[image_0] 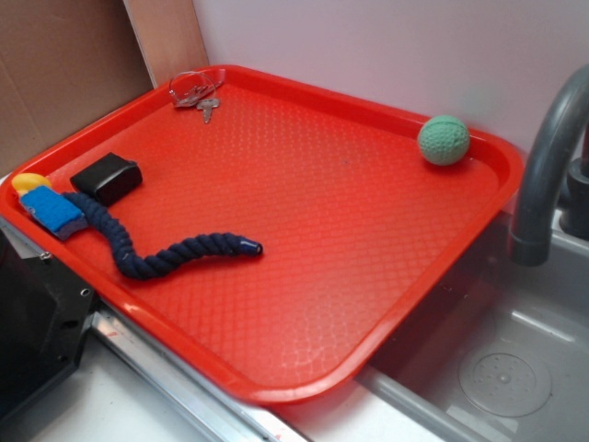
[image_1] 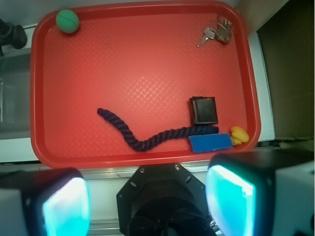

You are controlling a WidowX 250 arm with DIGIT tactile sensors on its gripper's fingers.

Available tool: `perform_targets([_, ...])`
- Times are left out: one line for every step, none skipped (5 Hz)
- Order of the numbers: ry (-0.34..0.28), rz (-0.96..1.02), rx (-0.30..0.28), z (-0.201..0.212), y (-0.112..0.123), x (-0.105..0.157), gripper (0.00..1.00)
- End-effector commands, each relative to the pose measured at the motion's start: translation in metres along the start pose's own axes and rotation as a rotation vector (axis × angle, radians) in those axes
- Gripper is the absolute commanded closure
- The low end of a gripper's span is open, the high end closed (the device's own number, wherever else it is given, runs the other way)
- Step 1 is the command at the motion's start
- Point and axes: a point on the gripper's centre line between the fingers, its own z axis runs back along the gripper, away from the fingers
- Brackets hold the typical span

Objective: Grab the silver keys.

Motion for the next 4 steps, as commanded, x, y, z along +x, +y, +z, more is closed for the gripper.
perform_targets([0.0,0.0,0.0,0.0,0.0,0.0,0.0])
perform_targets([-0.03,-0.024,0.052,-0.016,0.027,0.029,0.0])
perform_targets([-0.078,-0.098,0.086,-0.035,0.041,0.061,0.0])
perform_targets([-0.113,-0.174,0.145,-0.059,0.053,0.081,0.0])
